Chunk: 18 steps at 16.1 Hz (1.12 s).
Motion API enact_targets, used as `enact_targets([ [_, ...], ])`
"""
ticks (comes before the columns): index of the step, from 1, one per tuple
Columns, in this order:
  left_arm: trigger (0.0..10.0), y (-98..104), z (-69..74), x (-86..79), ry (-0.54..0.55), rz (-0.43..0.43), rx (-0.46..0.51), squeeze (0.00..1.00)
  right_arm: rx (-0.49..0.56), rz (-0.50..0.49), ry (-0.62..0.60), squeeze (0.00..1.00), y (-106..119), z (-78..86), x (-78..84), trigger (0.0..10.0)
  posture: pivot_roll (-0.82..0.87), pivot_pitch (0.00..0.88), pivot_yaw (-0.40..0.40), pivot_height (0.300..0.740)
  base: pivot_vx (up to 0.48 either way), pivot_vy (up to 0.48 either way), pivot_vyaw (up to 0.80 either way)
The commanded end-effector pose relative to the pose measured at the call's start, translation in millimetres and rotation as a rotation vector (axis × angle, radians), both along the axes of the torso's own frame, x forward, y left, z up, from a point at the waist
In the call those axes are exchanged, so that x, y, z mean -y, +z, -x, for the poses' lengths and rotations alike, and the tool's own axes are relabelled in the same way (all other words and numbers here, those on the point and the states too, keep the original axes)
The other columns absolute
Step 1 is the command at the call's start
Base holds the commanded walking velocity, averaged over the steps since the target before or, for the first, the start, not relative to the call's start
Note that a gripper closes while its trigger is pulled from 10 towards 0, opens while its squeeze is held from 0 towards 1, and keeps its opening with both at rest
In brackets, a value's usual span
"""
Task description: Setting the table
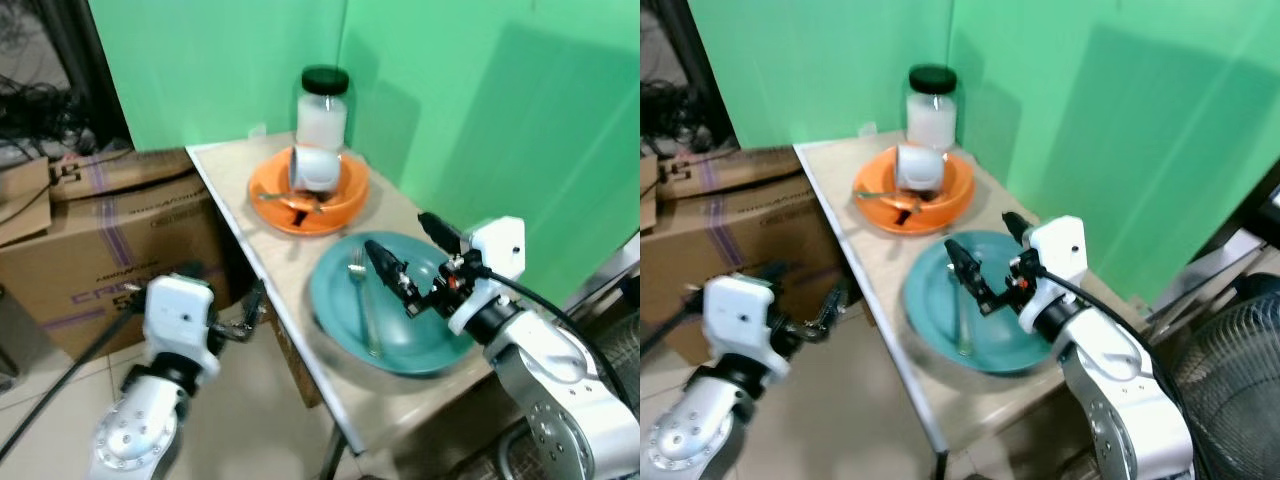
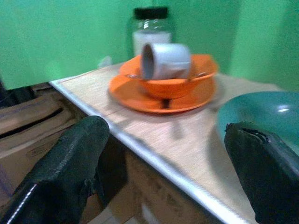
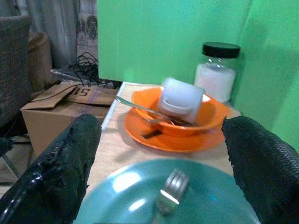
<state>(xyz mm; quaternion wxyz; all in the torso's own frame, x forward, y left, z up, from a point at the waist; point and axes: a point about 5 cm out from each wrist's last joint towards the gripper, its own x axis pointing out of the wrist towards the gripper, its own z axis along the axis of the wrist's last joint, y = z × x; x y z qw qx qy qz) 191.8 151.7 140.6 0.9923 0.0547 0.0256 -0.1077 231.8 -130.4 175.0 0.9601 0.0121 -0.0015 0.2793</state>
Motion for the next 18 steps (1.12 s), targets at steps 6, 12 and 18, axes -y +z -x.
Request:
enact_targets([
  [6,10.0,1,-0.5,-3.3,0.027,0.000,-0.003,0.00,0.001,-0.005,0.009,0.00,0,2.8,-1.0,10.0,0.07,0.000,-0.039,0.740,0.000,-0.204,0.00],
  [12,10.0,-1,-1.5,-4.0,0.023,0.007,-0.020,0.00,-0.005,-0.009,0.018,0.00,-1,6.4,-3.6,10.0,0.07,0.000,-0.038,0.740,0.000,0.000,0.00],
  [18,10.0,-12,-28.5,-14.9,-0.025,0.038,-0.191,1.00,-0.033,0.009,0.051,0.00,-2,2.8,-6.5,10.0,0.07,0.000,-0.043,0.740,0.000,0.000,0.00],
])
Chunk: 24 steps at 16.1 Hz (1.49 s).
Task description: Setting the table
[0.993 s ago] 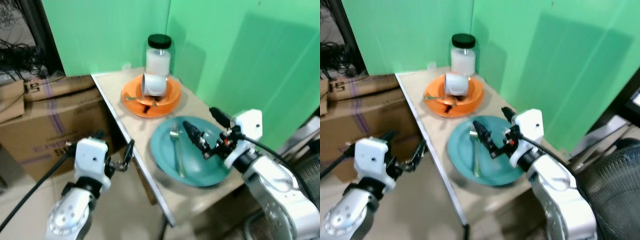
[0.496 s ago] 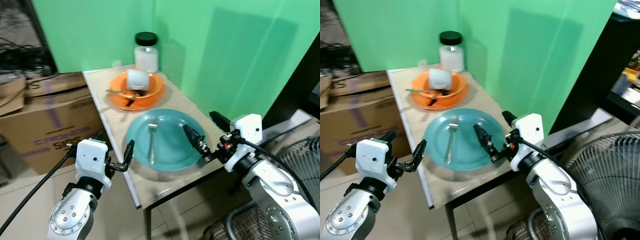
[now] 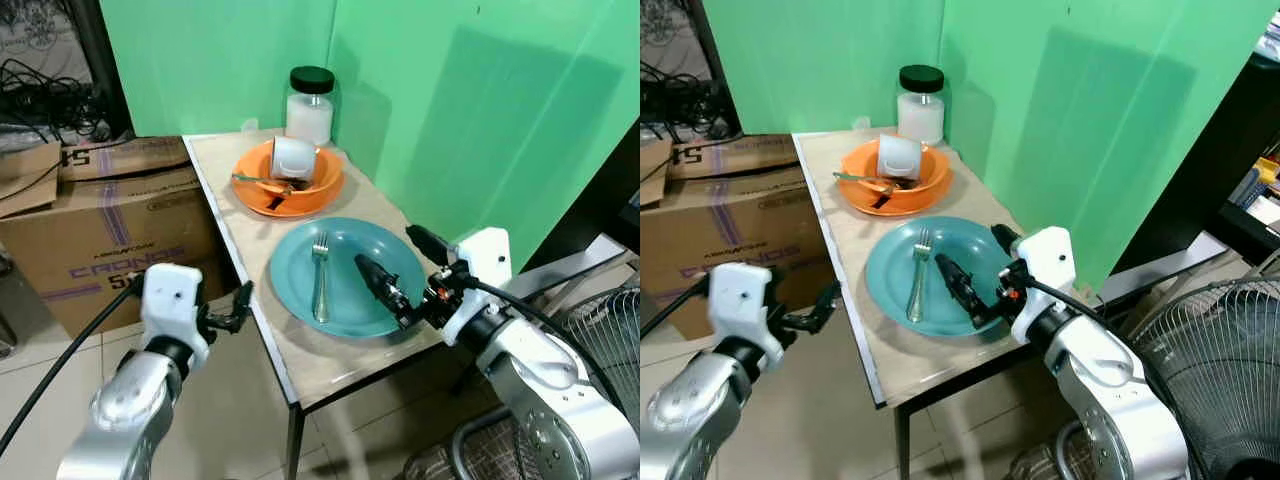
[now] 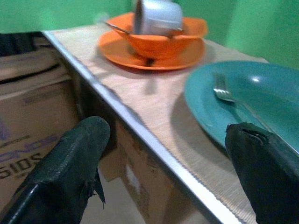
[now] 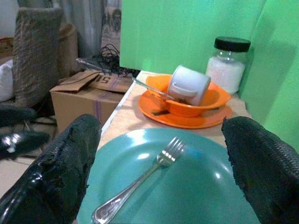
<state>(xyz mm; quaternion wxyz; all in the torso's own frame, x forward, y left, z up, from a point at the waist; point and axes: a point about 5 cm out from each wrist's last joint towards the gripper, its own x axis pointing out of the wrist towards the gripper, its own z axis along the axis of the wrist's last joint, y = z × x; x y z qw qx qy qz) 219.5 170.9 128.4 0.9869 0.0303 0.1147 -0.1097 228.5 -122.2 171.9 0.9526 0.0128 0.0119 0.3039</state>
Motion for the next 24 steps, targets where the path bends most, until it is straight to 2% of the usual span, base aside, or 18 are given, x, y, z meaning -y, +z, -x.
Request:
enact_targets([
  [1,10.0,5,-11.4,3.8,-0.058,-0.011,0.011,1.00,-0.012,0.005,0.020,0.00,0,0.3,-0.1,10.0,0.07,0.000,-0.041,0.740,0.000,0.000,0.00],
  [2,10.0,9,-21.2,5.0,-0.088,-0.008,0.020,0.86,-0.016,0.007,0.042,0.00,-1,1.6,-1.6,10.0,0.07,0.000,-0.041,0.740,0.000,0.000,0.00],
  [3,10.0,10,-27.3,6.3,-0.104,-0.001,0.009,0.53,-0.019,0.010,0.054,0.00,-1,2.6,-1.6,10.0,0.07,0.000,-0.041,0.740,0.000,0.000,0.00],
  [4,10.0,10,-38.3,9.4,-0.131,0.005,0.000,0.00,-0.018,0.017,0.074,0.00,-2,4.0,-1.2,10.0,0.07,0.000,-0.041,0.740,0.000,0.000,0.00],
  [5,10.0,11,-53.0,16.6,-0.170,0.032,-0.009,0.00,-0.015,0.026,0.096,0.00,-2,5.4,-0.2,10.0,0.07,0.000,-0.041,0.740,0.000,0.000,0.00],
  [7,10.0,10,-62.8,22.5,-0.197,0.031,-0.028,0.00,-0.016,0.034,0.105,0.00,-3,5.7,0.3,10.0,0.07,0.000,-0.035,0.740,0.000,0.000,0.00],
  [9,10.0,5,-84.1,38.1,-0.235,-0.007,-0.090,0.00,-0.011,0.054,0.129,0.00,-3,6.8,2.6,10.0,0.06,0.000,-0.021,0.740,0.000,0.000,0.00],
  [11,10.0,5,-94.7,49.5,-0.268,0.020,-0.113,0.00,-0.009,0.068,0.147,0.00,-3,8.3,2.7,10.0,0.05,0.000,-0.018,0.740,0.000,0.000,0.00],
  [15,10.0,8,-101.2,69.4,-0.310,0.085,-0.177,0.00,-0.002,0.075,0.158,0.00,-3,9.4,1.6,10.0,0.05,0.000,-0.013,0.740,0.000,0.000,0.00],
  [18,10.0,-5,-107.3,73.5,-0.251,-0.007,-0.254,0.00,0.001,0.077,0.173,0.00,-4,9.9,1.1,10.0,0.04,0.000,-0.016,0.740,0.000,0.000,0.00],
  [20,10.0,-7,-108.8,73.0,-0.236,-0.019,-0.277,0.00,0.000,0.076,0.182,0.00,-4,10.2,0.5,10.0,0.04,0.000,-0.018,0.740,0.000,0.000,0.00],
  [22,10.0,-13,-107.6,73.6,-0.240,-0.026,-0.341,0.00,0.000,0.078,0.189,0.00,-4,9.9,0.3,10.0,0.04,0.000,-0.019,0.740,0.000,0.000,0.00],
  [23,8.6,-16,-107.6,72.9,-0.233,-0.034,-0.361,0.00,0.000,0.079,0.191,0.00,-4,9.7,0.2,10.0,0.04,0.000,-0.019,0.740,0.000,0.000,0.00],
  [24,8.6,-17,-108.0,72.6,-0.228,-0.032,-0.371,0.00,0.000,0.079,0.192,0.00,-4,9.6,0.2,10.0,0.04,0.000,-0.019,0.740,0.000,0.000,0.00],
])
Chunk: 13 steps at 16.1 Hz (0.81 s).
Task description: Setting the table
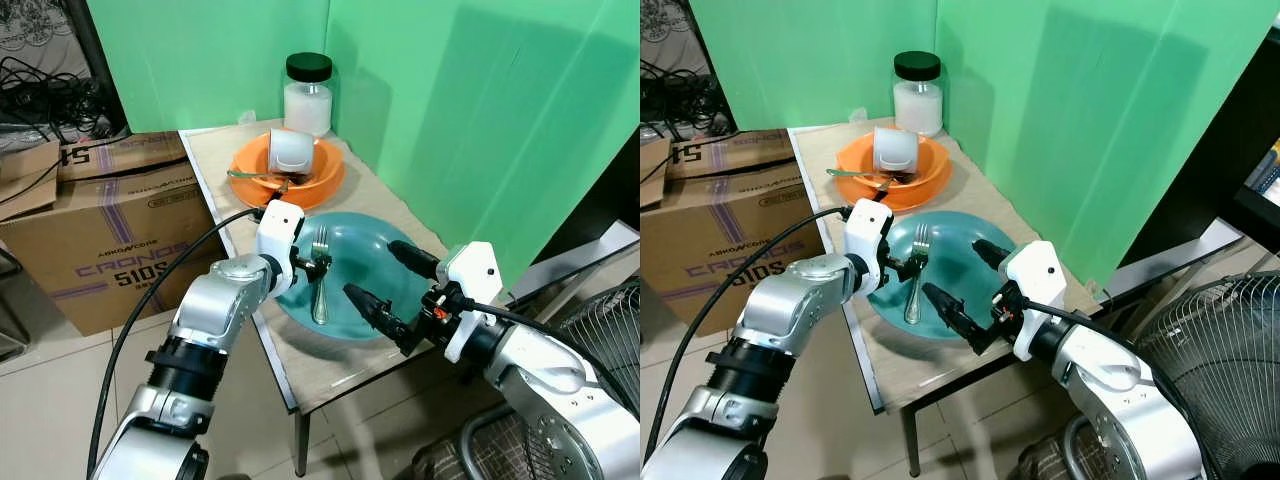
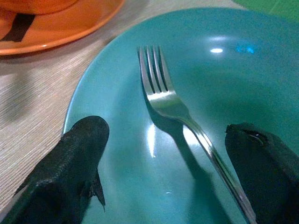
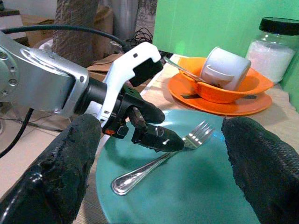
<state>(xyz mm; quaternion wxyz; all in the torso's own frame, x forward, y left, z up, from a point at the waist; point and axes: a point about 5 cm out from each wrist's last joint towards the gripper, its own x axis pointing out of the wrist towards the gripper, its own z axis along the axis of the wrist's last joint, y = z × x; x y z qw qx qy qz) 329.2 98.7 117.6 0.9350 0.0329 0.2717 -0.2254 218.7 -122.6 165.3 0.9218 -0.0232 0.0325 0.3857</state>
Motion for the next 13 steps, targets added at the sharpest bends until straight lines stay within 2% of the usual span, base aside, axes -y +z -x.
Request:
enact_targets([
  [1,4.8,-7.6,0.1,-0.9,0.014,-0.022,-0.048,0.00,0.015,-0.001,0.018,0.00,2.3,-0.3,-0.2,10.0,0.04,0.000,-0.018,0.740,0.000,0.000,0.00],
  [4,0.0,-6.1,-2.4,-3.1,0.013,-0.033,-0.058,0.00,0.014,0.002,0.022,0.00,2.4,-0.3,0.0,10.0,0.04,0.000,-0.018,0.740,0.000,0.000,0.00],
  [13,0.0,-6.7,-2.7,-7.8,-0.028,-0.071,-0.079,0.00,0.017,0.015,0.024,0.00,2.4,-2.7,0.2,10.0,0.04,0.000,-0.018,0.740,0.000,0.000,0.00],
])
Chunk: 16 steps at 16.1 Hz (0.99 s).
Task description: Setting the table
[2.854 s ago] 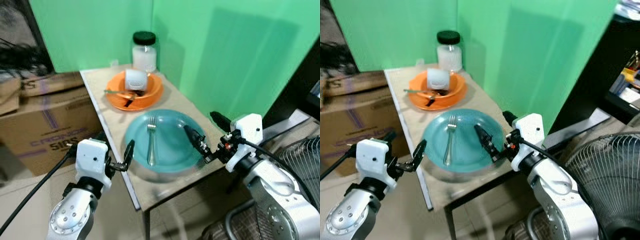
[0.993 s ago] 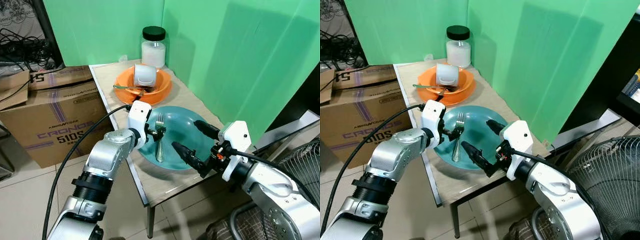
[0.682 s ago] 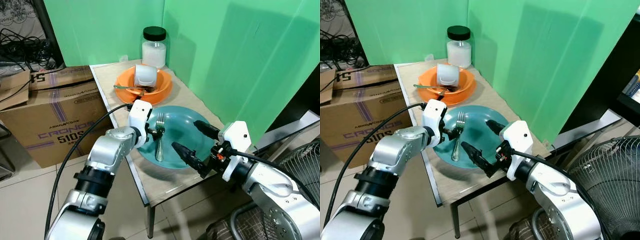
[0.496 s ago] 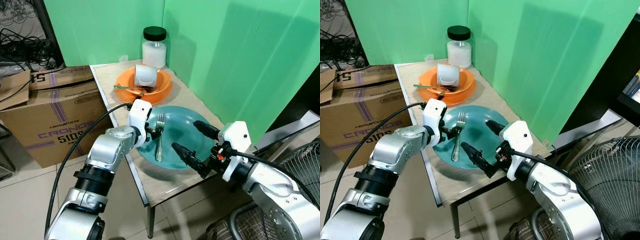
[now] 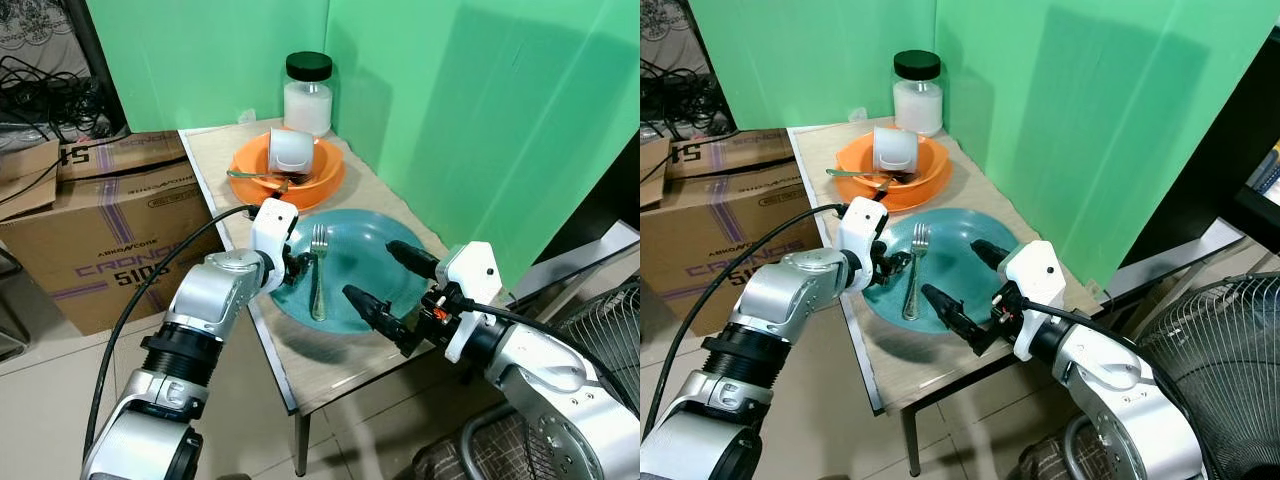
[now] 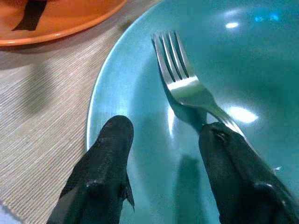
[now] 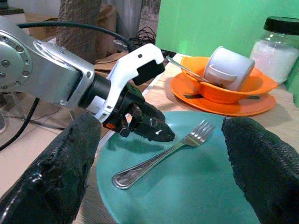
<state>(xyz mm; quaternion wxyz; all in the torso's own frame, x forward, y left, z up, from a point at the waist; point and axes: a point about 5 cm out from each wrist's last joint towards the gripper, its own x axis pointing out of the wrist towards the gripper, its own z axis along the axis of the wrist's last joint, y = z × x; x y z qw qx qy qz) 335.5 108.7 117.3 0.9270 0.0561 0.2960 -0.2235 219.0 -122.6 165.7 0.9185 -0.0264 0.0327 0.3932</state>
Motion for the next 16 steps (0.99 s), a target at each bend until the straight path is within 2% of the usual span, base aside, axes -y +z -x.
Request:
enact_targets([
  [1,0.0,-7,3.8,2.3,-0.020,-0.013,-0.043,0.00,0.016,0.009,0.008,0.00,2,-2.5,0.2,10.0,0.04,0.000,-0.018,0.740,0.000,0.000,0.00],
  [5,0.0,-6,3.7,0.7,-0.029,-0.025,-0.038,0.00,0.018,0.010,0.010,0.00,2,-3.0,0.1,10.0,0.04,0.000,-0.018,0.740,0.000,0.000,0.00],
  [11,0.0,1,-0.5,-4.4,-0.059,-0.085,0.025,0.00,0.023,0.007,0.005,0.00,3,-4.2,0.7,10.0,0.04,0.000,-0.018,0.740,0.000,0.000,0.00],
  [12,0.9,5,-1.1,-5.3,-0.080,-0.101,0.052,0.00,0.025,0.005,0.004,0.00,4,-4.6,1.3,10.0,0.04,0.000,-0.018,0.740,0.000,0.000,0.00],
  [13,10.0,9,-2.1,-5.1,-0.112,-0.117,0.098,0.00,0.026,0.003,0.001,0.00,5,-5.2,2.2,10.0,0.04,0.000,-0.018,0.740,0.000,0.000,0.00],
  [14,10.0,16,-3.0,-5.2,-0.152,-0.140,0.157,0.00,0.029,-0.001,-0.005,0.00,6,-6.5,3.2,10.0,0.04,0.000,-0.018,0.740,0.000,0.000,0.00],
  [15,10.0,22,-2.7,-5.1,-0.175,-0.122,0.186,0.00,0.031,-0.006,-0.010,0.00,7,-7.8,3.7,10.0,0.04,0.000,-0.017,0.740,0.000,0.000,0.00],
  [16,10.0,28,-3.3,-6.5,-0.164,-0.097,0.203,0.22,0.032,-0.009,-0.012,0.00,7,-8.8,3.7,10.0,0.04,0.000,-0.016,0.740,0.000,0.000,0.00],
])
